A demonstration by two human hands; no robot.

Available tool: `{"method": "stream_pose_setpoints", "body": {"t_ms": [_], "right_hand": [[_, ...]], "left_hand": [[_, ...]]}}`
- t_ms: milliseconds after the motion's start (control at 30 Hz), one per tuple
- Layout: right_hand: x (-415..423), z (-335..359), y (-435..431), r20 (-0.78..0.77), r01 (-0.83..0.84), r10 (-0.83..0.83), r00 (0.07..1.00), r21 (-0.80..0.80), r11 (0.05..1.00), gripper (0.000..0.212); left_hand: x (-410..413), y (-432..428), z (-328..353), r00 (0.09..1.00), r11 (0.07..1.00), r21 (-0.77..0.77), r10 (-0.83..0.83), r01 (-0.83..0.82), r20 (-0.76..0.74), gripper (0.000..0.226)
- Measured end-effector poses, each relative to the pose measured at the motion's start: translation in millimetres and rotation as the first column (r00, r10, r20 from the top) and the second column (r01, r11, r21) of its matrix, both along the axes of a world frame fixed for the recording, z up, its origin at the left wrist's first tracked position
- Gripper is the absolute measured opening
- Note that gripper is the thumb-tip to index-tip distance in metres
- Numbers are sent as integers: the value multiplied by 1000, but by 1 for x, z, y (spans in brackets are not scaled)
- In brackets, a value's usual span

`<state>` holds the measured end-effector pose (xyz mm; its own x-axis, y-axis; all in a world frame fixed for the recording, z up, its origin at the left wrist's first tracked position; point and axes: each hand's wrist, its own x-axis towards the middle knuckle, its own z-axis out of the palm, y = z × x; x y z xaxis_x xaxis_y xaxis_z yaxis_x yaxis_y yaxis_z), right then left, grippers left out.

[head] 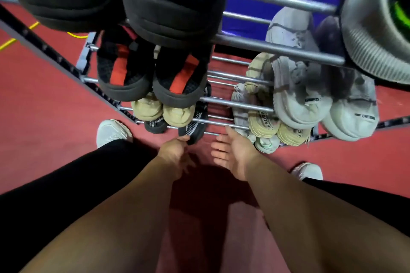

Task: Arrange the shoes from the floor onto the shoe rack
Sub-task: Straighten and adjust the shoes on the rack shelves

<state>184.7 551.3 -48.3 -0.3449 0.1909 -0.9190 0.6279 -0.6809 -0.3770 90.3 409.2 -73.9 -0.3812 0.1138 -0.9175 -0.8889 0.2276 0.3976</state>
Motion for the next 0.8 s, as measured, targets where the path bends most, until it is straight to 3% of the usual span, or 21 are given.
{"method": "stream_pose_setpoints", "body": {"t_ms": [200, 333, 433, 500, 667, 800], "right_hand": [[2, -10, -6, -108, 50, -57, 992, -63, 997, 45], [14, -21, -3, -65, 7, -10, 998, -39, 999, 40], [24, -23, 5, -12, 13, -13, 1000, -10, 1000, 38], [28, -24, 6, 54, 3, -5, 999, 31, 1000, 36], [42, -9, -3, 196, -152, 118, 973, 163, 975, 28], [52, 18, -9, 199, -215, 175, 964, 201, 956, 25]], "left_hand": [[-3, 17, -18, 986, 989, 65, 128, -135, 105, 21], [-1, 28, -31, 945, 953, 63, 284, -297, 161, 17], [0, 31, -35, 951, 955, 20, 293, -296, 100, 10], [1, 30, -32, 971, 971, -3, 240, -240, 15, 9], [6, 15, -6, 973, 990, -128, -93, 68, -209, 18], [14, -10, 18, 969, 978, -151, -169, 143, -178, 10]]}}
